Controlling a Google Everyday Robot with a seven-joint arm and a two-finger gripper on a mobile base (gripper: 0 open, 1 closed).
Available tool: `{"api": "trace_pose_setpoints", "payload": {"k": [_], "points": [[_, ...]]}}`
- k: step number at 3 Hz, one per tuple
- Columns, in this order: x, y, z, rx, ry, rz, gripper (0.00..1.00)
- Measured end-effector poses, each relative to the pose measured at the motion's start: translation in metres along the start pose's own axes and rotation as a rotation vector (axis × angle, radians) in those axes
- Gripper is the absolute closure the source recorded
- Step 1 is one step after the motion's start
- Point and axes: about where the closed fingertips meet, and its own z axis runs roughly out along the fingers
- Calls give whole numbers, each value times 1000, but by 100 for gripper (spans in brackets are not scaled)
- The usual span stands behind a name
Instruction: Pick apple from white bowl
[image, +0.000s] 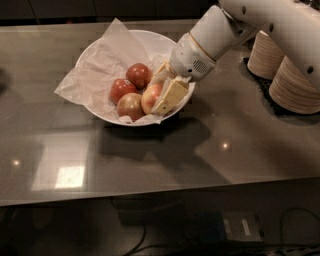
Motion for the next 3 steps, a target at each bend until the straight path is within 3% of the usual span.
{"api": "trace_pose_setpoints", "payload": {"k": [3], "points": [[-28, 1, -67, 139, -11, -70, 100]]}}
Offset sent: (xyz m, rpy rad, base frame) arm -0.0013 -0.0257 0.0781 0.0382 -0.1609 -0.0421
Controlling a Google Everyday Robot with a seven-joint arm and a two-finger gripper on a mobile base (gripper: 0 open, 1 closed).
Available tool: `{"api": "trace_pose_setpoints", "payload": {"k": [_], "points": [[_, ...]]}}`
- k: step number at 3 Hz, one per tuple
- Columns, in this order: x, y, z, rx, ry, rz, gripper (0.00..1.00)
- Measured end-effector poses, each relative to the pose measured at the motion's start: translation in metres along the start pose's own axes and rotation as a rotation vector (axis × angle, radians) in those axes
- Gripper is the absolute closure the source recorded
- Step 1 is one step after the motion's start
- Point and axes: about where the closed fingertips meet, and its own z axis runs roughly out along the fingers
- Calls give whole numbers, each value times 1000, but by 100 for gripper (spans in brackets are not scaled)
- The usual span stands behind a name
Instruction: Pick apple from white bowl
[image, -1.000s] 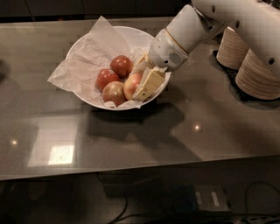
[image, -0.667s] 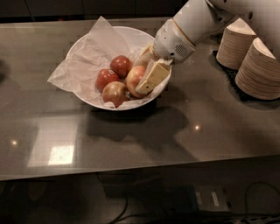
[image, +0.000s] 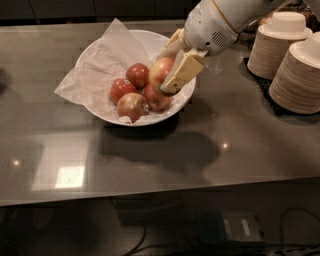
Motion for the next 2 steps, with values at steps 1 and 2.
{"api": "trace_pose_setpoints", "payload": {"k": [1, 2], "points": [[-13, -1, -27, 51, 34, -33, 100], [-13, -1, -28, 53, 34, -34, 100]]}}
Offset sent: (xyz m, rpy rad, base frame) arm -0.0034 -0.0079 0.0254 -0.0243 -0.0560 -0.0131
